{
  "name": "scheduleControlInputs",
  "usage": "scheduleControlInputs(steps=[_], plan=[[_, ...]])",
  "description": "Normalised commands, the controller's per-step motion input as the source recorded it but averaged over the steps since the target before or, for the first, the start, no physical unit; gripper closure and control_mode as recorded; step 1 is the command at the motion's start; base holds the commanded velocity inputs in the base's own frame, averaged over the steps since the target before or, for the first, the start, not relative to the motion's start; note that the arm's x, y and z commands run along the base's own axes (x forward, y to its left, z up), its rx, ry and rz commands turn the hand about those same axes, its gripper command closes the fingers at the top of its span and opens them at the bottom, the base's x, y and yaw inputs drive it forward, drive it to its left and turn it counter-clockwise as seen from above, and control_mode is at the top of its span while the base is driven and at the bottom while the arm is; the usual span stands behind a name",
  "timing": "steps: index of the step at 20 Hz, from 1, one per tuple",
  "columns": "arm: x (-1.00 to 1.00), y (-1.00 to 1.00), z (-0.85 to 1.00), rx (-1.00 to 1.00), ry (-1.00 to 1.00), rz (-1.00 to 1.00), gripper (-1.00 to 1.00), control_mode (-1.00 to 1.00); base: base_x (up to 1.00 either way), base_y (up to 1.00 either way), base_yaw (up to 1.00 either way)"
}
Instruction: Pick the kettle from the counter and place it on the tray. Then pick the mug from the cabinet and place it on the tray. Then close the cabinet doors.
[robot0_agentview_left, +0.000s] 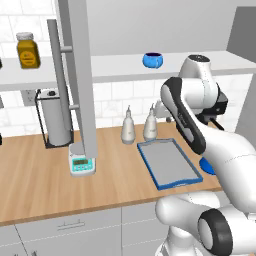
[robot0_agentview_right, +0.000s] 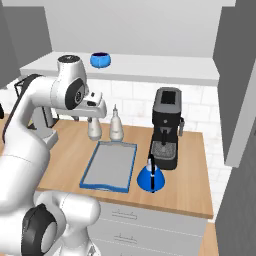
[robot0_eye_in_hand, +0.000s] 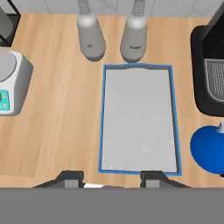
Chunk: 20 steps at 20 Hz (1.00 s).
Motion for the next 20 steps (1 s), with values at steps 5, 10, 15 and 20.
scheduleControlInputs(steps=[5, 10, 15, 20], plan=[[-0.01, -0.54, -0.24, 0.00, 0.00, 0.00, -1.00, -1.00, 0.00, 0.00, 0.00], [-0.08, -1.00, -0.58, 0.05, 0.05, 0.00, -1.00, -1.00, 0.00, 0.00, 0.00], [0.00, -1.00, -0.55, 0.13, 0.00, 0.00, -1.00, -1.00, 0.00, 0.00, 0.00], [0.01, -0.57, -0.22, 0.03, 0.02, 0.00, -1.00, -1.00, 0.00, 0.00, 0.00]])
